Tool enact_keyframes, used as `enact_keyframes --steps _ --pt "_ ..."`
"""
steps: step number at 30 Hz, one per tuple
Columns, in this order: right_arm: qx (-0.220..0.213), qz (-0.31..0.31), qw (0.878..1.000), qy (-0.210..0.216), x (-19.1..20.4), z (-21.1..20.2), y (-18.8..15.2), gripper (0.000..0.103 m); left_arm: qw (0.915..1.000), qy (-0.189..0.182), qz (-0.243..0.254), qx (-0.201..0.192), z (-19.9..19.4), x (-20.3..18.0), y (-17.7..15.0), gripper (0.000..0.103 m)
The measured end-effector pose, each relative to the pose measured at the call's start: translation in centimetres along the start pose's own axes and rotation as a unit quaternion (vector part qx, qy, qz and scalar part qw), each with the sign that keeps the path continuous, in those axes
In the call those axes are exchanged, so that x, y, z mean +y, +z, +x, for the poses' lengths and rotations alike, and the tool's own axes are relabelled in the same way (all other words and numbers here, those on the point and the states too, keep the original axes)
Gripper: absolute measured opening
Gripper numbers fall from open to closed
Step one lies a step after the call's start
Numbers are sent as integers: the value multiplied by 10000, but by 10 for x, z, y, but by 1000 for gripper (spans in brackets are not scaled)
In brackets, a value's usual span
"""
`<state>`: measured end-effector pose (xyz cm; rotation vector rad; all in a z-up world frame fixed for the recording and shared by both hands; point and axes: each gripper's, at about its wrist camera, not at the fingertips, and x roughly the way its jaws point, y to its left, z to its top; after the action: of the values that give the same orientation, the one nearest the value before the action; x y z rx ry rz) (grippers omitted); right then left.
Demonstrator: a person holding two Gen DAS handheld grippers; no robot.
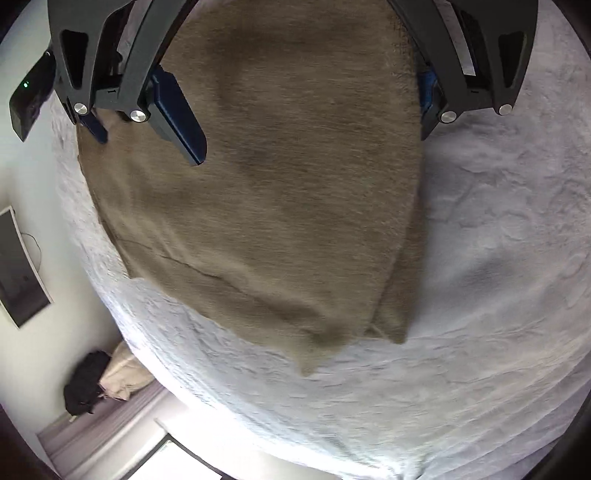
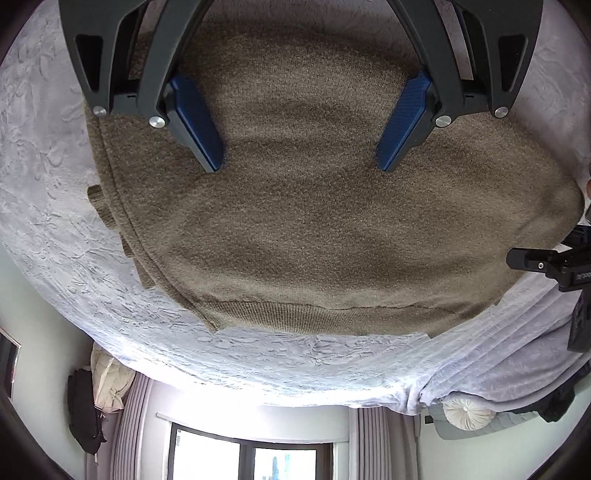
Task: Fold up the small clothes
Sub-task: 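Close the left gripper on the side edge of the sweater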
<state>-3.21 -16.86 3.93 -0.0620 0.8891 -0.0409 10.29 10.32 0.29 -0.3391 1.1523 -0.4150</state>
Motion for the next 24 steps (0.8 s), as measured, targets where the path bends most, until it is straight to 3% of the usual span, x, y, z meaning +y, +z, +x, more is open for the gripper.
enact_keyframes --steps 3,8,10,11,12,13,15,17,21,24 --pt "-20 4 10000 47 -1 0 -1 90 9995 123 -65 290 16 9 3 97" --pt "-56 12 9999 109 -2 -1 -2 91 9993 -239 -126 258 18 20 10 99" --pt "-72 11 9999 137 -2 0 -2 93 9995 -196 -132 200 18 18 11 97" --pt "-74 0 9999 144 -2 1 -2 94 9998 -86 -90 167 18 14 12 80" --pt "-73 -11 9999 141 -2 2 -2 94 9999 -57 -69 140 18 11 13 70" --pt "-72 -15 9999 139 -2 2 -2 94 9997 -131 -135 128 15 10 14 52" --pt "-76 4 9998 166 -3 2 -1 94 9987 -403 -295 134 9 13 13 25" --pt "-71 15 9998 191 -3 2 -1 94 9982 -451 -377 111 4 19 12 25" --pt "-10 -11 9998 194 -2 3 1 94 9999 48 89 -8 10 5 7 28" --pt "6 -24 9998 198 -2 3 2 94 9997 149 137 -107 12 5 7 43"
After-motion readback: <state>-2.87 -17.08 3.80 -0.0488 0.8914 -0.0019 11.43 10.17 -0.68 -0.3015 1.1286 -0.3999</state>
